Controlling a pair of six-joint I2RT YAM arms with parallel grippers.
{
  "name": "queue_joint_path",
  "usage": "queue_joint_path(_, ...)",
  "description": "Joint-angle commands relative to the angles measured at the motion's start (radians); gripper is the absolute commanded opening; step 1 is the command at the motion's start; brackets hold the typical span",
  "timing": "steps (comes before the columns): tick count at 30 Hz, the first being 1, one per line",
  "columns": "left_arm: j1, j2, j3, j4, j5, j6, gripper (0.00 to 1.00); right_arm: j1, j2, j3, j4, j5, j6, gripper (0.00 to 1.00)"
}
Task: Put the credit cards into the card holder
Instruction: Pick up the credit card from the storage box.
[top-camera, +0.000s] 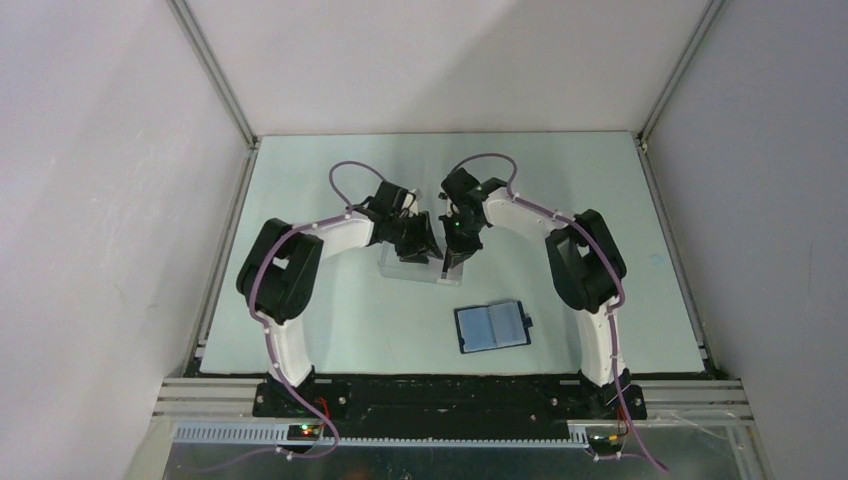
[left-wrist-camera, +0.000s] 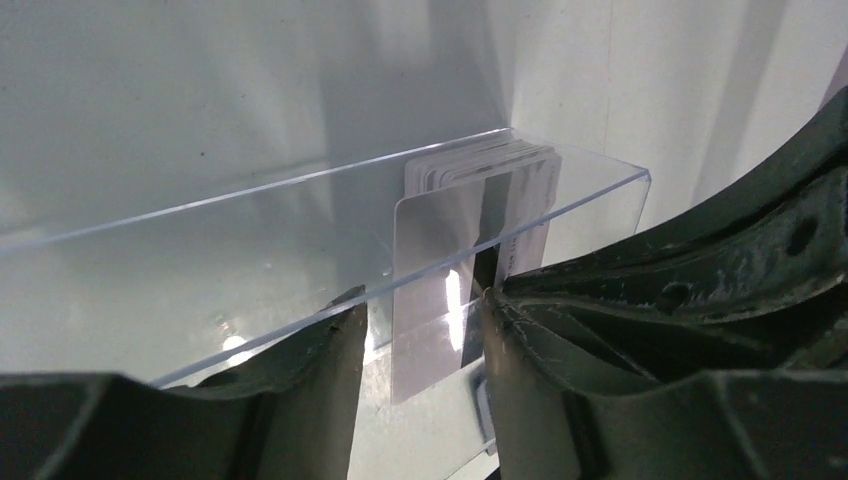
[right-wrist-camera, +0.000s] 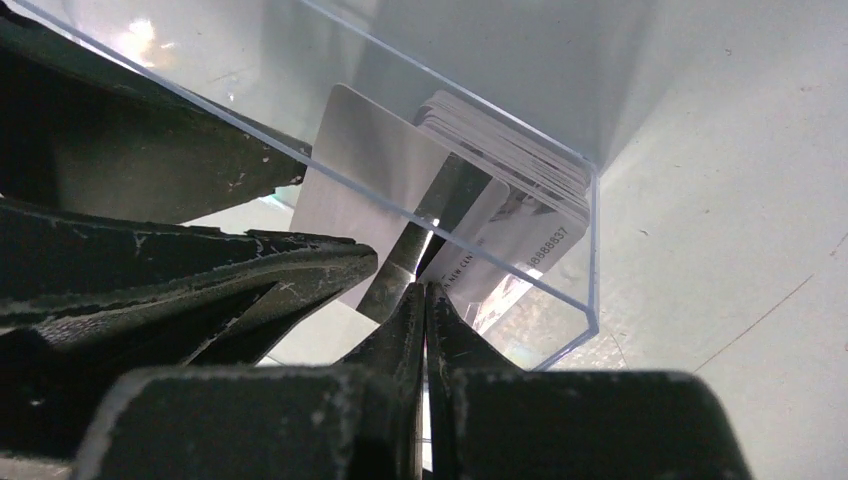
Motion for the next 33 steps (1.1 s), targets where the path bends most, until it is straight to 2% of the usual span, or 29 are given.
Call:
queue_joint_path(1, 0.006, 0.022, -0.012, 0.064, 0.060, -0.020, 0.49, 0.006, 0.041, -0.004, -0.016, 0.038, -0.011, 0.00)
queue_joint_path(8, 0.006, -0.029, -0.036, 0.090, 0.078, -0.040, 0.35, 0.008, 0.049, -0.007, -0.013, 0.031, -0.008, 0.00)
queue_joint_path(12, 0.006, -0.065, -0.035, 0.091, 0.095, -0.046, 0.20, 0.008, 0.040, -0.007, -0.010, 0.028, -0.004, 0.00)
queue_joint_path(15, 0.006, -0.081, -0.033, 0.091, 0.095, -0.051, 0.02, 0.008, 0.027, -0.002, -0.006, 0.020, 0.000, 0.00)
queue_joint_path(20, 0.007, -0.122, -0.040, 0.092, 0.074, -0.060, 0.00, 0.004, -0.029, 0.001, 0.004, 0.004, 0.010, 0.05)
queue_joint_path(22, 0.007, -0.153, -0.046, 0.092, 0.062, -0.063, 0.00, 0.000, -0.072, 0.003, 0.004, -0.006, 0.013, 0.12)
queue_joint_path(27, 0.006, -0.271, -0.082, 0.091, 0.023, -0.084, 0.00, -0.026, -0.230, -0.038, 0.032, -0.038, 0.035, 0.45)
queue_joint_path(29, 0.006, -0.339, -0.102, 0.093, 0.008, -0.099, 0.00, -0.050, -0.336, -0.081, 0.057, -0.080, 0.057, 0.55)
queue_joint_path(33, 0.005, -0.518, -0.170, 0.156, 0.007, -0.173, 0.00, -0.123, -0.516, -0.219, 0.152, -0.213, 0.124, 0.67)
